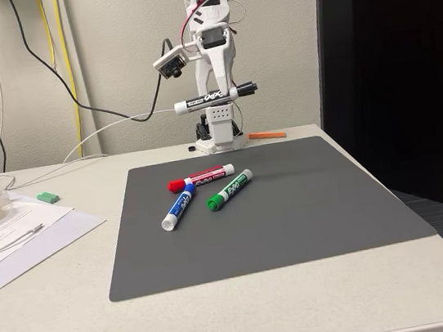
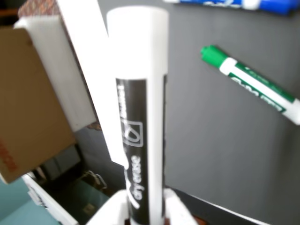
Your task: Pick up the black marker.
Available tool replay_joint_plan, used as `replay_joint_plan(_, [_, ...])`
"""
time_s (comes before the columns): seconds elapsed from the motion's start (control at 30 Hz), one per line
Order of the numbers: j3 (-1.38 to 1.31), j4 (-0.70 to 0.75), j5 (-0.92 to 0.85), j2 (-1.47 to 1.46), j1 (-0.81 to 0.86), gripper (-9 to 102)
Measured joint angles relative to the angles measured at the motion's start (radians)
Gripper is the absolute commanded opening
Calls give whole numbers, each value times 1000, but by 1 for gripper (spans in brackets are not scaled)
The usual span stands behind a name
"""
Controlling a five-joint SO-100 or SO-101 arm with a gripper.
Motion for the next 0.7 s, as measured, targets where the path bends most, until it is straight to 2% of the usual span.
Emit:
replay_joint_plan(0.3, [83, -77, -132, 43, -18, 0])
replay_joint_plan(0.5, [219, -160, -149, 141, -28, 0])
replay_joint_plan(0.7, [265, -181, -149, 190, -28, 0])
